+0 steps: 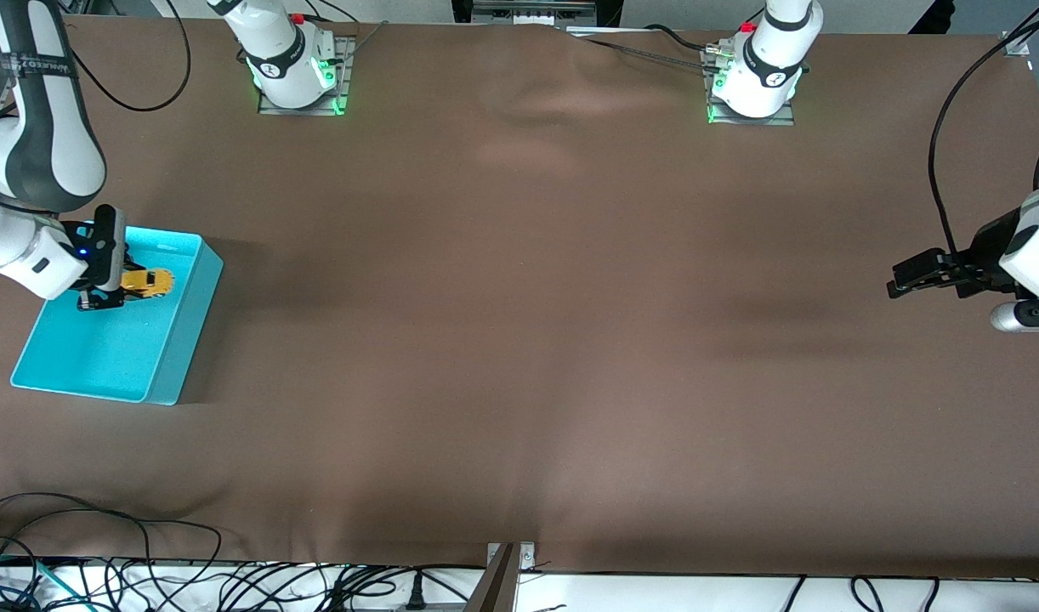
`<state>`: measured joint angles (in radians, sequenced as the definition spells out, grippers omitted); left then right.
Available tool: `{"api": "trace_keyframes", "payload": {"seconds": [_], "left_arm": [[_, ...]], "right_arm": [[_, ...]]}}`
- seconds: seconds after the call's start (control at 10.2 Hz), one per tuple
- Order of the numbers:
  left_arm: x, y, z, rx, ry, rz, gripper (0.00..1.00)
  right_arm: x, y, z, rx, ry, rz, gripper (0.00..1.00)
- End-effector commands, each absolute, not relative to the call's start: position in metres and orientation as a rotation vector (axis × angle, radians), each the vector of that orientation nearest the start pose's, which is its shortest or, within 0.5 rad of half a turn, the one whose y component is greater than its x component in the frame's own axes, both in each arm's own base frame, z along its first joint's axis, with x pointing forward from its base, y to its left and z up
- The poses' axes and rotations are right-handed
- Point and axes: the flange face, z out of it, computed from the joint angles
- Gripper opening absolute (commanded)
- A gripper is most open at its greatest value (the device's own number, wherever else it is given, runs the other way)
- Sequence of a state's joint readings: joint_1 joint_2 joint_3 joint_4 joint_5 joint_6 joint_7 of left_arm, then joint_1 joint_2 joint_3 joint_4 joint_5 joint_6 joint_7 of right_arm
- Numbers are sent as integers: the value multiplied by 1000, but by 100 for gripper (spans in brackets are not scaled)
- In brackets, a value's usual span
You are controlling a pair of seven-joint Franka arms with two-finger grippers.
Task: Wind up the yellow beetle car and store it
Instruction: 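Lift the car with the right gripper and carry it over the box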
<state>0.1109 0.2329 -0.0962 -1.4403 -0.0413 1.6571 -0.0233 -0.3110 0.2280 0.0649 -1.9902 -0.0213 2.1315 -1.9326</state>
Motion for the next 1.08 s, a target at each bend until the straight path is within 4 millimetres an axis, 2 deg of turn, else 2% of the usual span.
{"api": "trace_keyframes", "payload": {"seconds": [0.0,0.1,0.49,0.79,0.98], "left_arm": [[628,13,563,-3225,-40,4,100],[628,13,563,-3225,-40,4,100],[628,14,563,-3225,-43,4,100],[628,13,563,-3225,-40,4,100],[628,14,563,-3225,-43,4,100]], "right_arm": [[569,-180,319,2043,2516,-104,0],[568,-197,300,2023,2552,-99,0],[554,-238,243,1987,2631,-63,0],[547,-250,220,2013,2645,-21,0],[543,-250,215,2035,2651,-17,0]]}}
